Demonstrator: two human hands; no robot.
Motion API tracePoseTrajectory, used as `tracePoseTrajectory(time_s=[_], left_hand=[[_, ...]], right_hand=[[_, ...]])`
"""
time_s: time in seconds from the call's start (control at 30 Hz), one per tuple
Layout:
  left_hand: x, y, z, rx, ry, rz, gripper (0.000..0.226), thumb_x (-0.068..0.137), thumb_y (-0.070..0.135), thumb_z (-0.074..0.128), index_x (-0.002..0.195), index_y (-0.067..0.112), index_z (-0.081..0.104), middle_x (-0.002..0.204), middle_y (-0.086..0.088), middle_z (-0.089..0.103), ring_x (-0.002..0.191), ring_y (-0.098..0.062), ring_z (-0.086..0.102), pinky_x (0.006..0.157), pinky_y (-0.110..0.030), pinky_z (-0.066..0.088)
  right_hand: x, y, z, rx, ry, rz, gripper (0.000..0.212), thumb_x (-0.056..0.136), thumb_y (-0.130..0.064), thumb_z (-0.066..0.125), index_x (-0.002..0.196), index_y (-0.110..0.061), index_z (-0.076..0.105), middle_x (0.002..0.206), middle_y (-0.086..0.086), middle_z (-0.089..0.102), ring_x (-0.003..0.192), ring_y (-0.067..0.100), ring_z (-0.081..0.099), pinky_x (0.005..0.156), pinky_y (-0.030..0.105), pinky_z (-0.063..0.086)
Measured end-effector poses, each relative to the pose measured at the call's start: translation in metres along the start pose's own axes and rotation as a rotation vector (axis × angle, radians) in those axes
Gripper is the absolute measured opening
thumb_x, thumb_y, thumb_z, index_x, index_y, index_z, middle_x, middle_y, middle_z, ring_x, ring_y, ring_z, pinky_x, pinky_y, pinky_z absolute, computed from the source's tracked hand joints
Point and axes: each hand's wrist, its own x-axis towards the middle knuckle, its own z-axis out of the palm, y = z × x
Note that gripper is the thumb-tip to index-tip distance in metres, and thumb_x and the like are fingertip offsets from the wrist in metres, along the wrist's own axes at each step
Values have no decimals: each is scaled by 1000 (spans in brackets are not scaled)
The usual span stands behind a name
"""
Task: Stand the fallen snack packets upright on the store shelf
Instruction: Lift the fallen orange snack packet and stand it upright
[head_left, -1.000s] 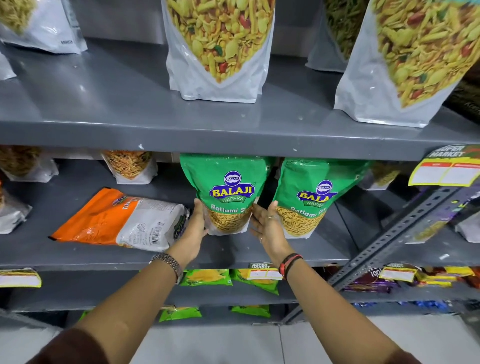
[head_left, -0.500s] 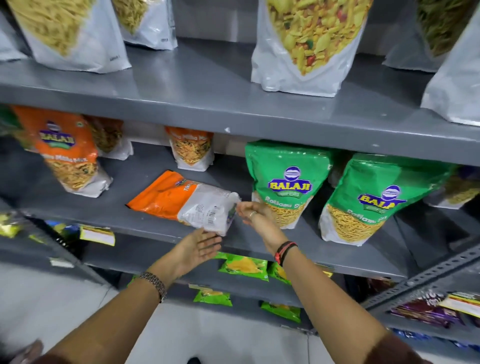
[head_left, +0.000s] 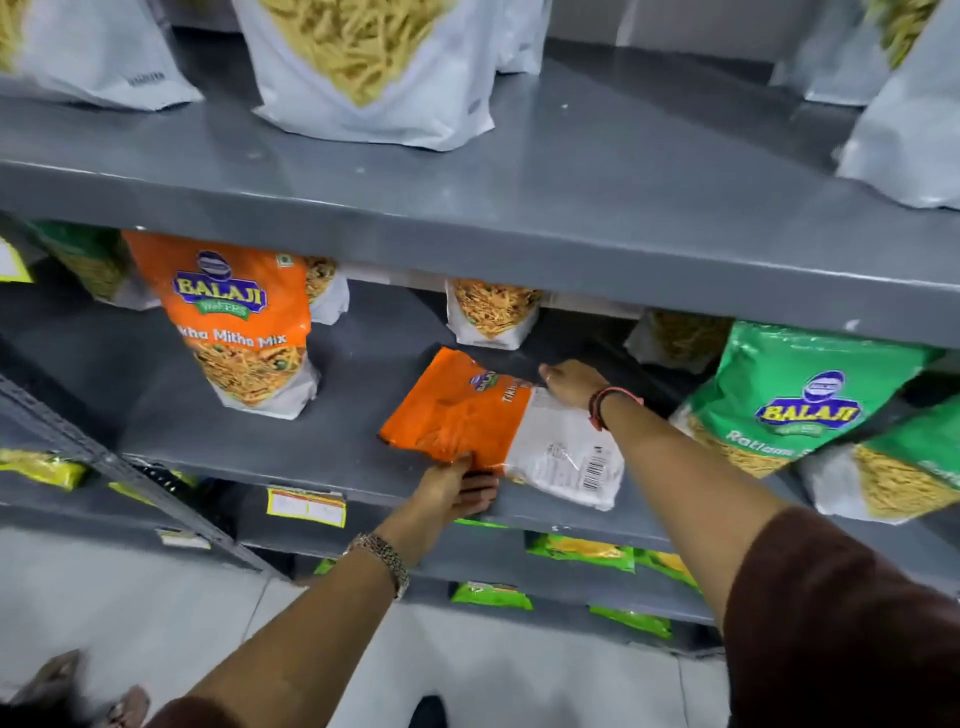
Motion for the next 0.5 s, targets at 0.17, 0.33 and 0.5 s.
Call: tracePoseTrajectory(time_s=[0.17,0.33,0.5], left_hand=[[3,2,-14,-1,-146,6,32,99,23,38,114,-1,53,117,-21,60,103,-34,64,83,-31,53],[-12,9,-39,12,-135,215,44,96,33,42,130,5,47,118,-15,65,101,-24,68,72,-23,59],[-29,48,-55,77,-95,450,27,95,34,44,100,14,62,86,-3,76,64,-6,74,58,-21,59]], right_hand=[[11,-9,2,32,-3,151,41,99,-20,35,132,2,48,142,20,47,129,33,47,102,33,37],[-4,16,0,252,-44,243,18,90,-8,46,84,-12,62,89,15,60,78,21,59,65,23,54],[-39,26,5,651,111,226,42,85,5,39,55,-18,58,49,-6,58,54,8,47,49,15,41]])
